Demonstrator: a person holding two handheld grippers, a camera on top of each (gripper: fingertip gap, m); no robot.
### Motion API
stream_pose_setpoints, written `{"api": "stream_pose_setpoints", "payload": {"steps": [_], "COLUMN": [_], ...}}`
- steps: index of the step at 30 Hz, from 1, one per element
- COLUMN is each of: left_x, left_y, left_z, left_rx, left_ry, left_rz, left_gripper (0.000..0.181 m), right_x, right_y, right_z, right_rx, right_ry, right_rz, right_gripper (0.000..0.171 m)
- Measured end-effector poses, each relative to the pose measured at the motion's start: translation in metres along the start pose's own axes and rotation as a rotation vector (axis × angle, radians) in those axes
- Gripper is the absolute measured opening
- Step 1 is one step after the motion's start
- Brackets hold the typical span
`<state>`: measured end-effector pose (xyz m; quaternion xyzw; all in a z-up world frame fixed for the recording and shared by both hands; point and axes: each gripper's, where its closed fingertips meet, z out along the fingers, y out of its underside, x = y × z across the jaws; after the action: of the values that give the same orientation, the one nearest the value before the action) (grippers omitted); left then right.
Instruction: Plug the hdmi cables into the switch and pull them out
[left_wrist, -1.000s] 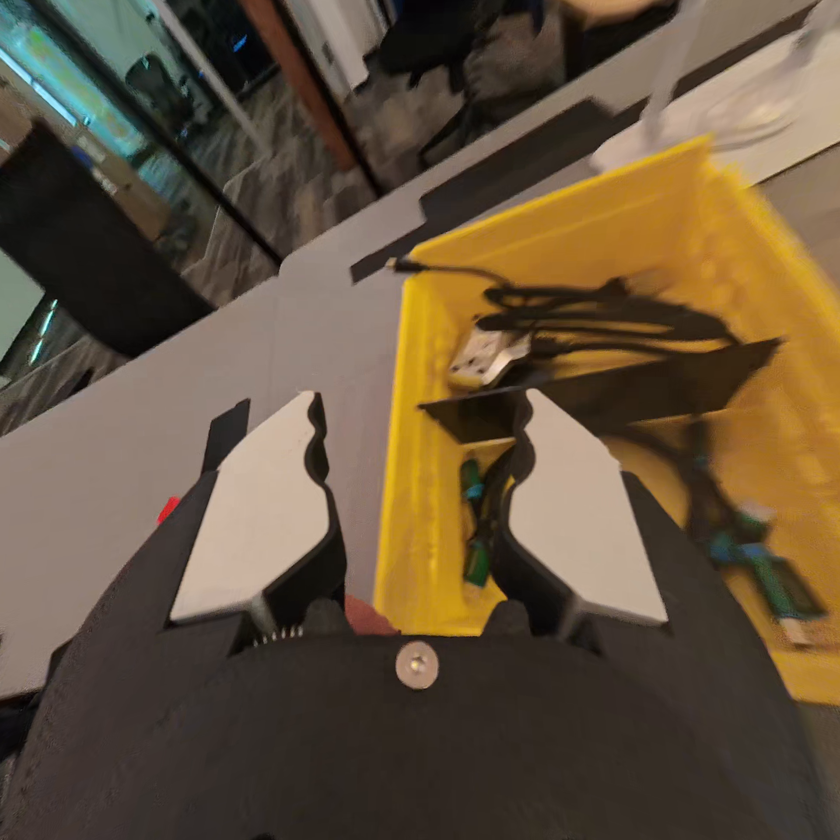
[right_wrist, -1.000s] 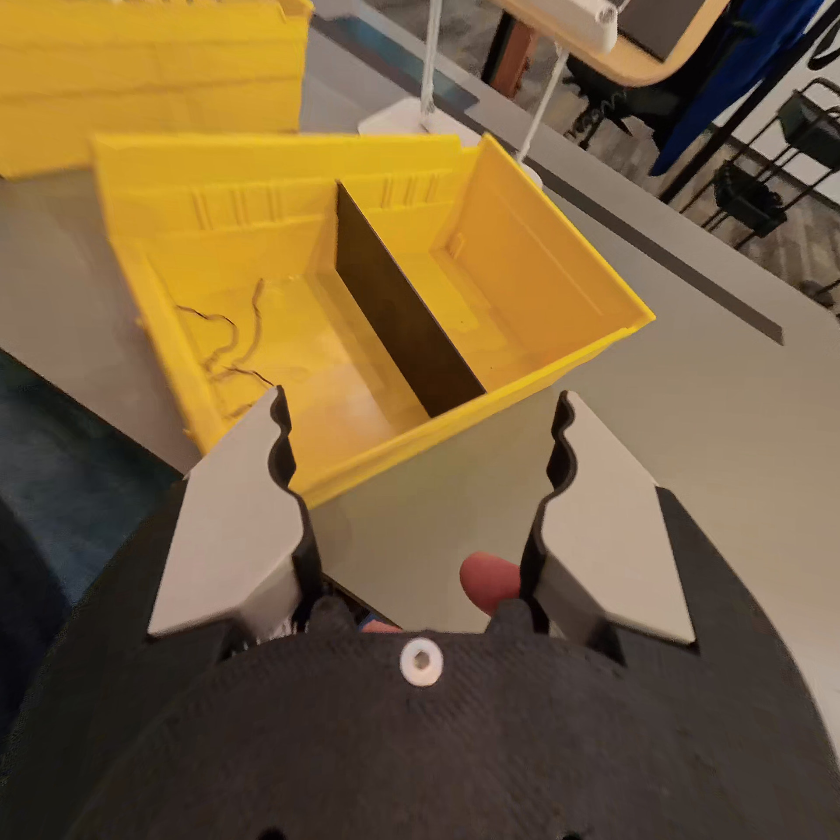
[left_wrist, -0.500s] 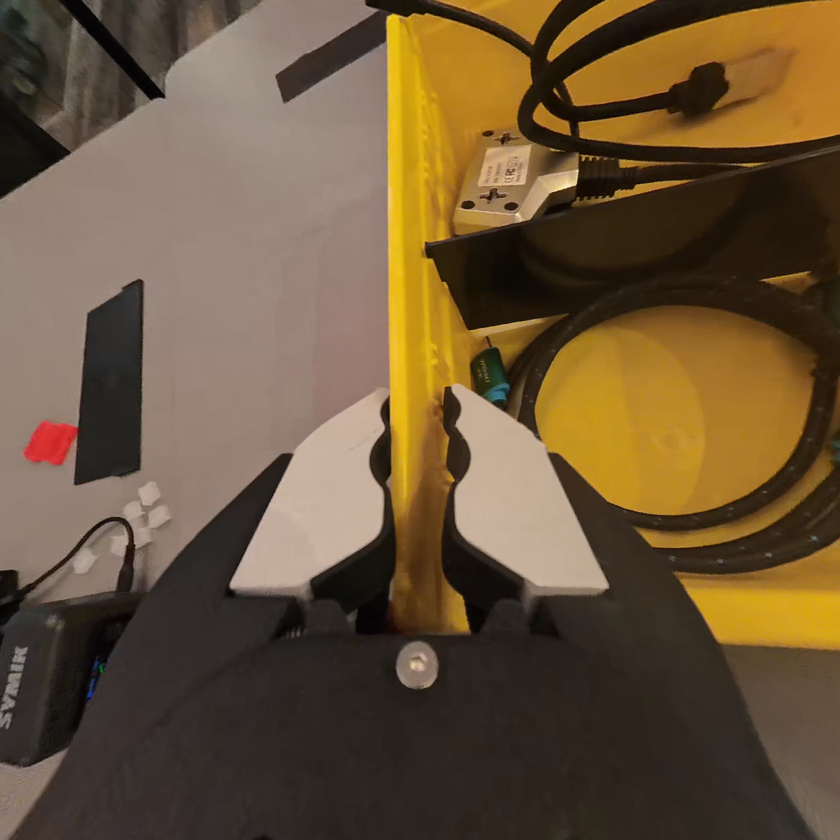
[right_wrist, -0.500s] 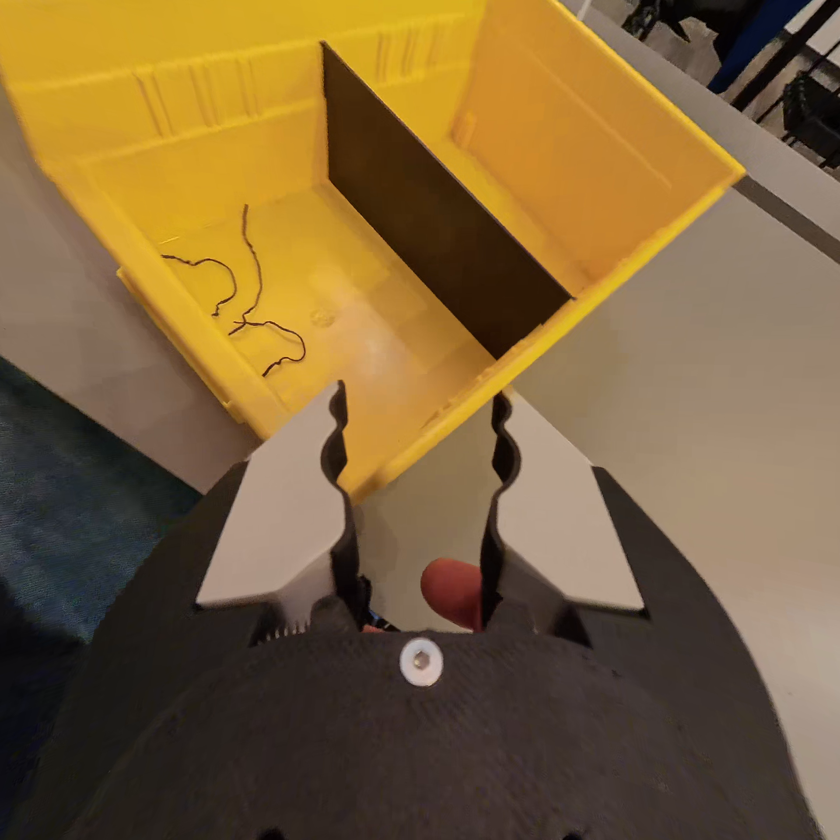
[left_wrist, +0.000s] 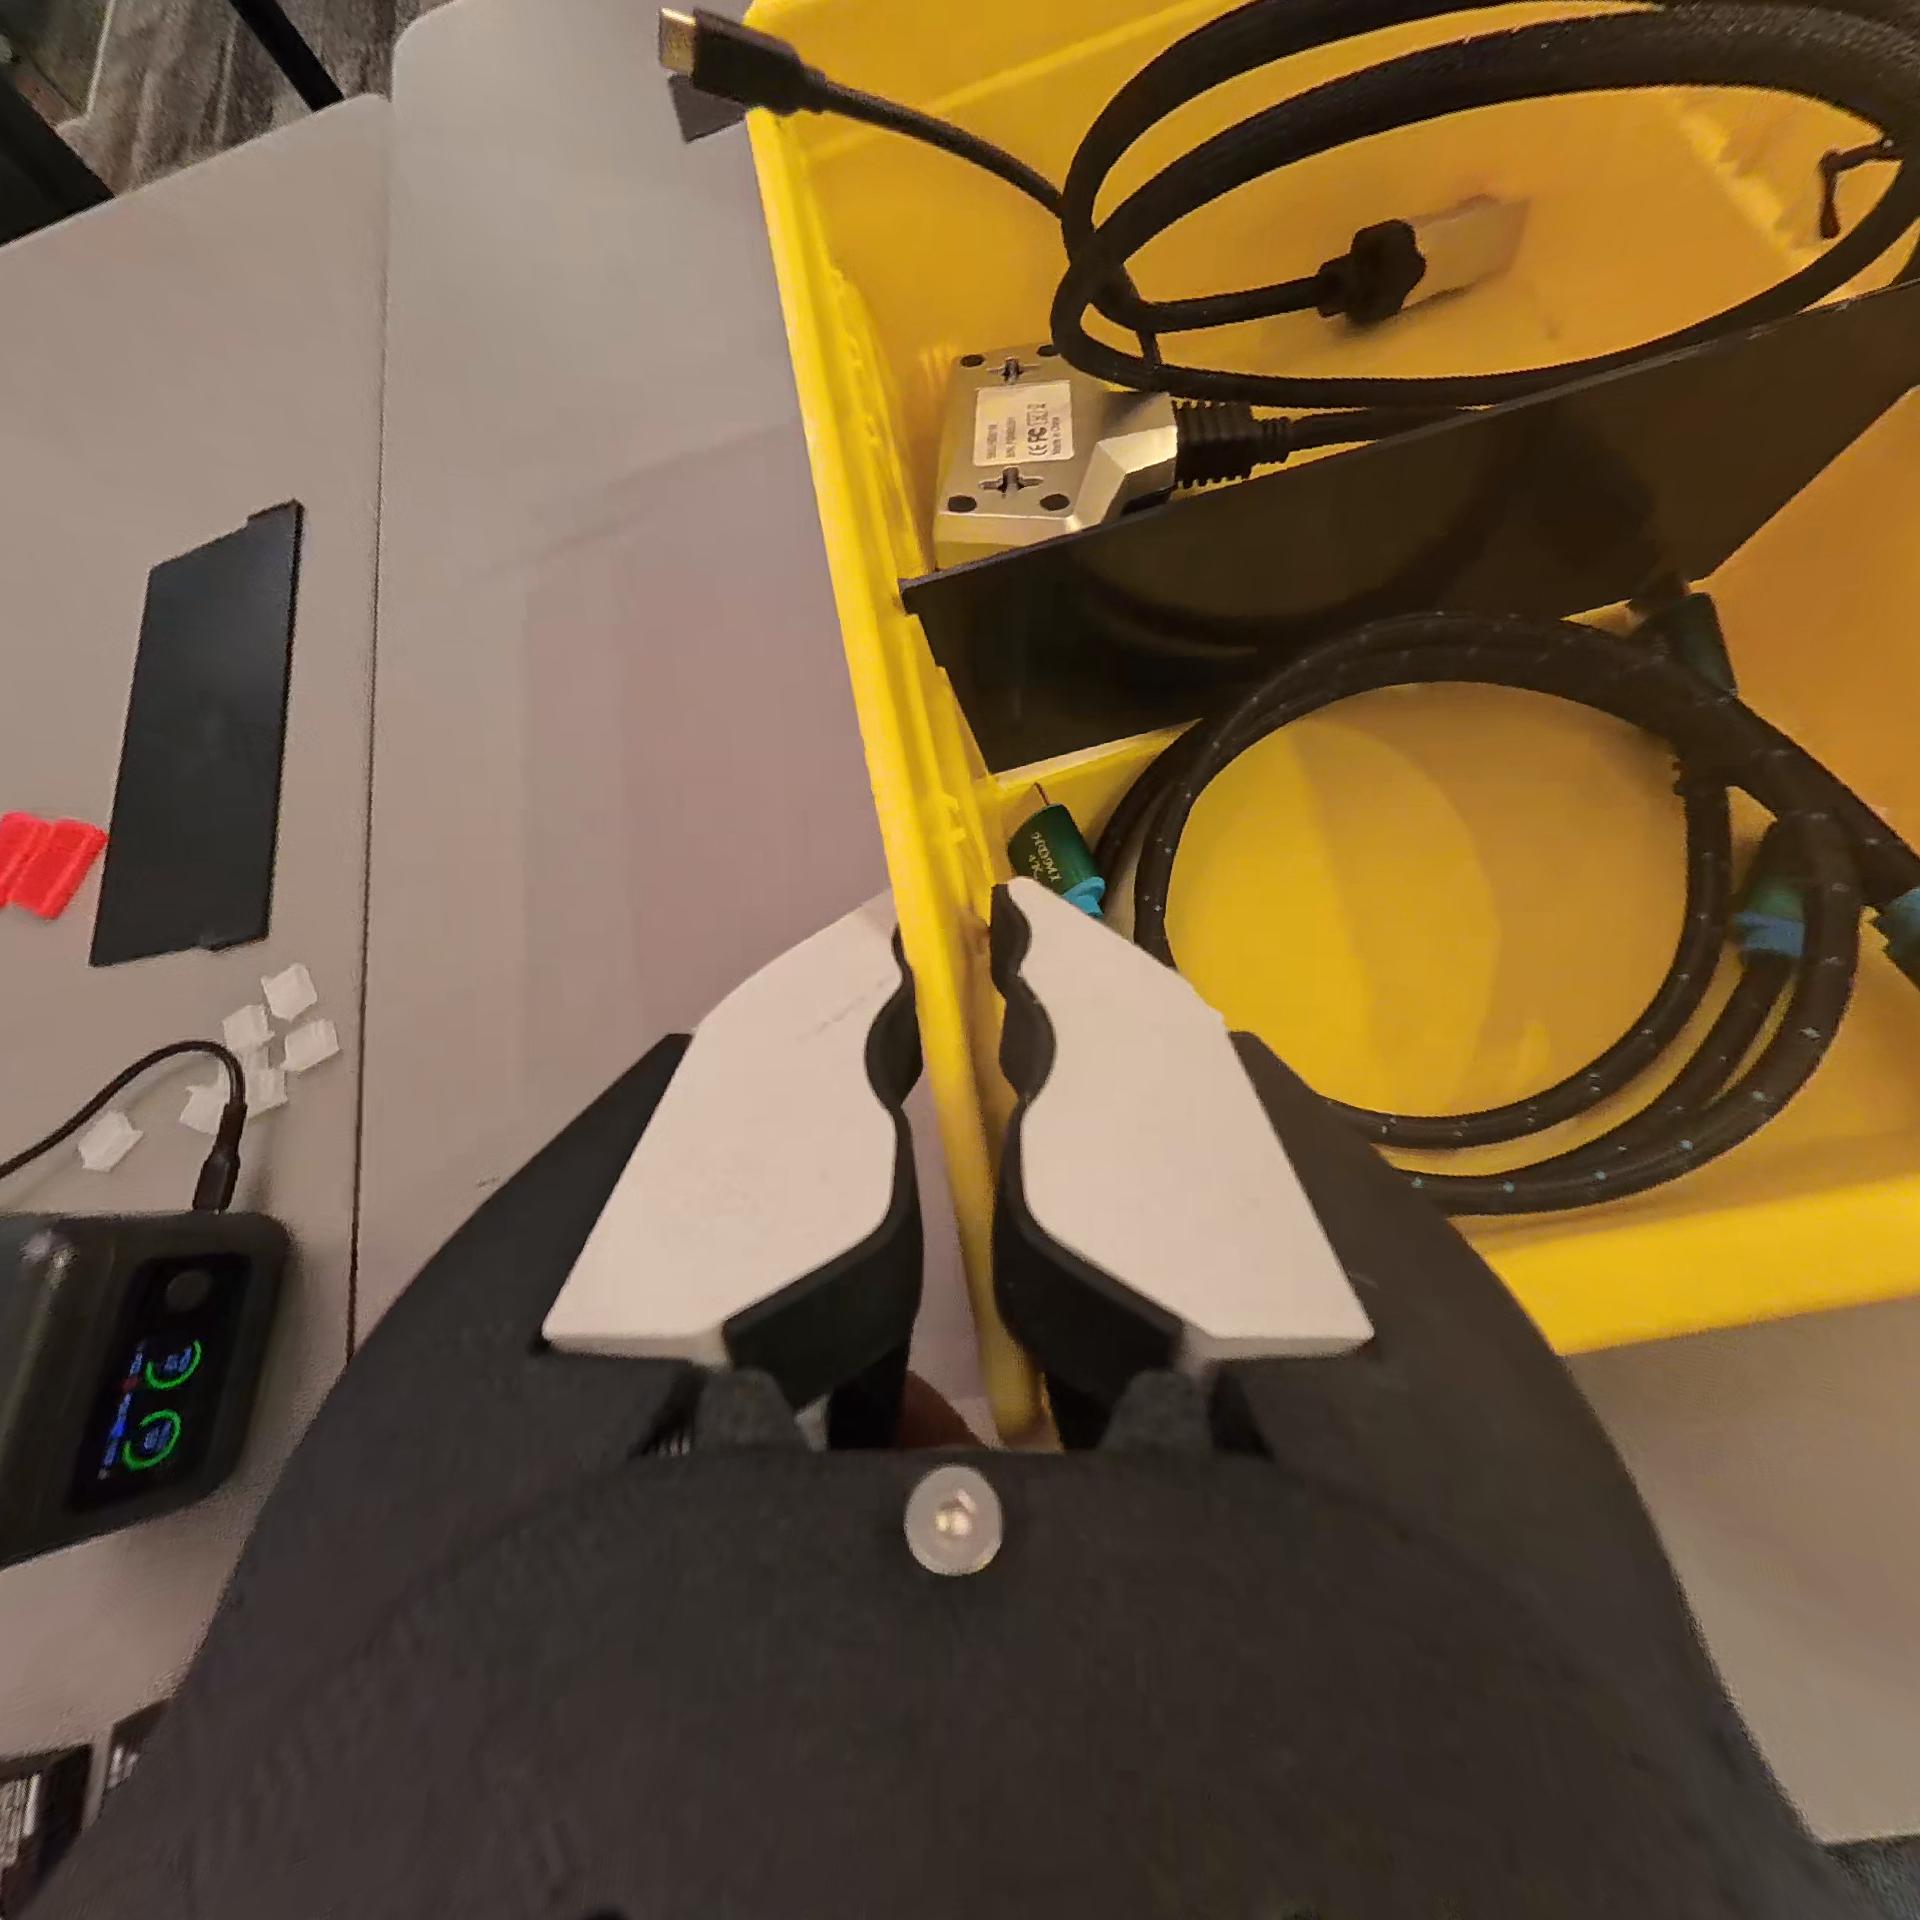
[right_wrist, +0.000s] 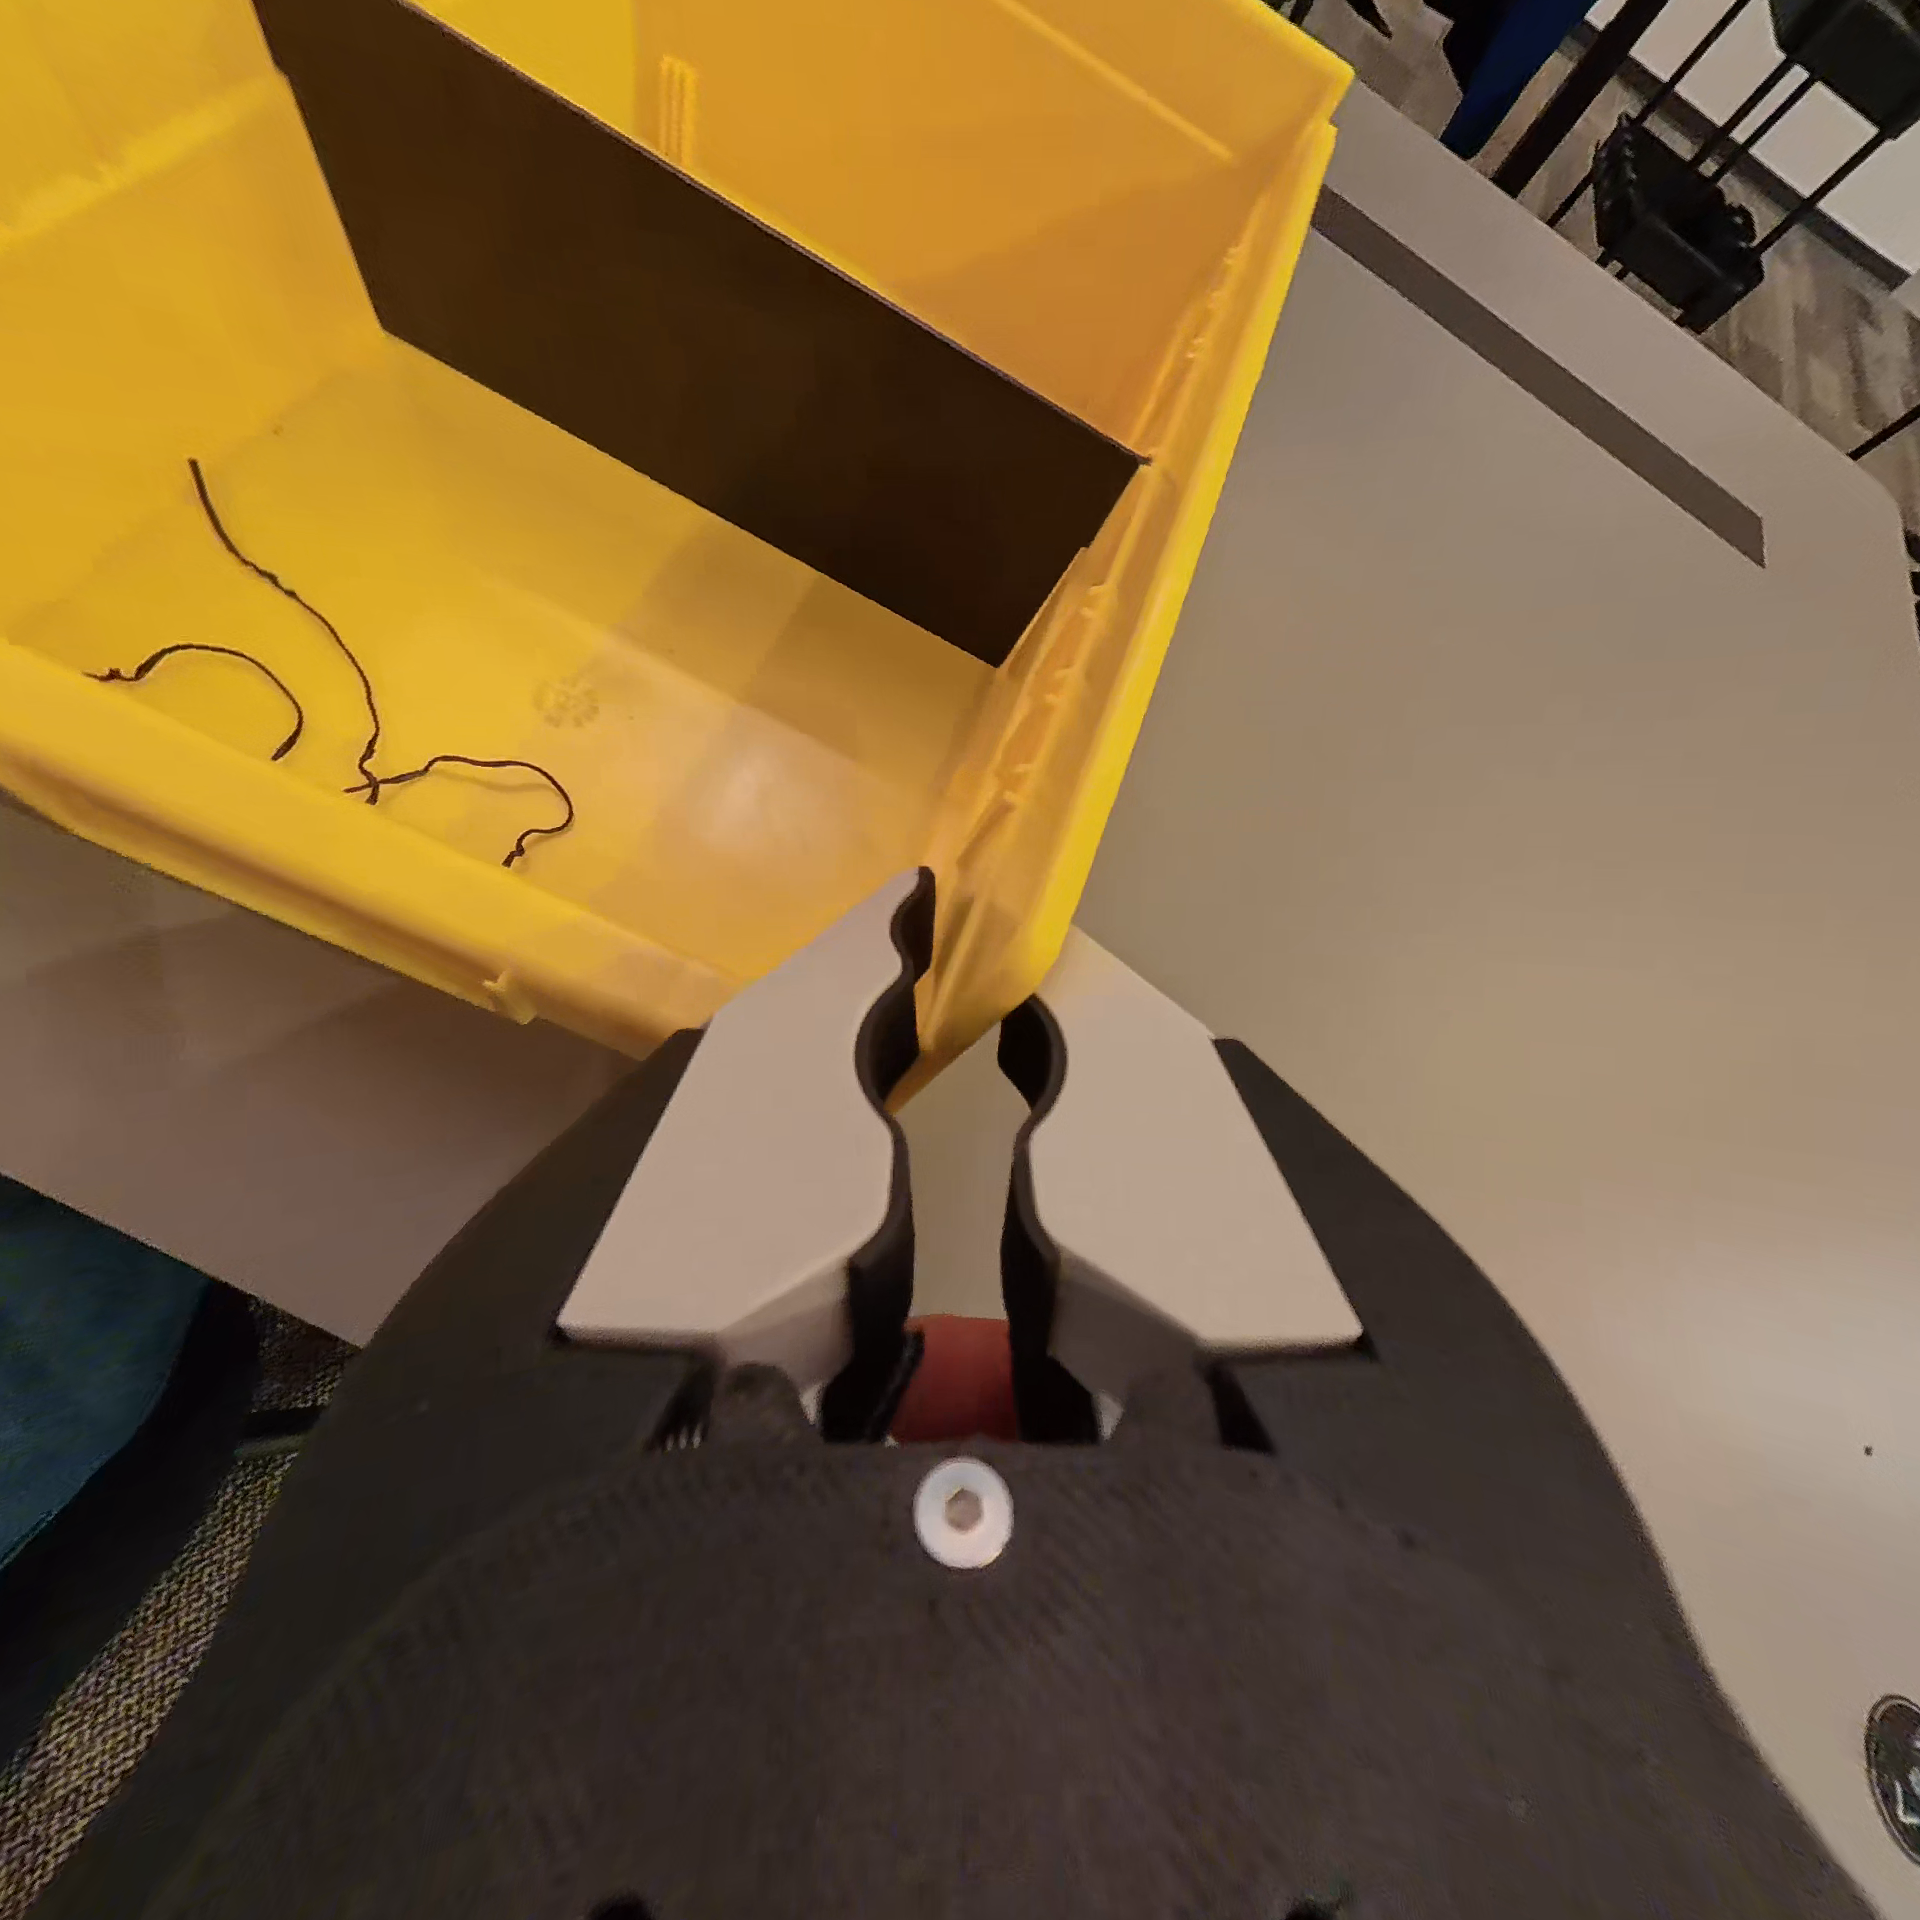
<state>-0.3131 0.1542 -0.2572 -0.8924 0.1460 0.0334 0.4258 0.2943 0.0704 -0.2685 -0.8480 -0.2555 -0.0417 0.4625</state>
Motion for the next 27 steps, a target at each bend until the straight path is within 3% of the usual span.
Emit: {"api": "stream_pose_setpoints", "payload": {"steps": [10, 27], "left_x": [-0.017, -0.057], "left_y": [0.015, 0.046], "left_z": [-0.013, -0.035], "left_rx": [-0.01, -0.037], "left_ry": [0.019, 0.044], "left_rz": [-0.062, -0.133], "left_gripper": [0.007, 0.006], "right_x": [0.039, 0.124], "right_y": [0.018, 0.072], "right_z": [-0.004, -0.035], "right_rx": [0.016, -0.006], "right_ry": [0.001, 0.176], "right_rz": [0.131, 0.267], "right_gripper": [0.002, 0.001]}}
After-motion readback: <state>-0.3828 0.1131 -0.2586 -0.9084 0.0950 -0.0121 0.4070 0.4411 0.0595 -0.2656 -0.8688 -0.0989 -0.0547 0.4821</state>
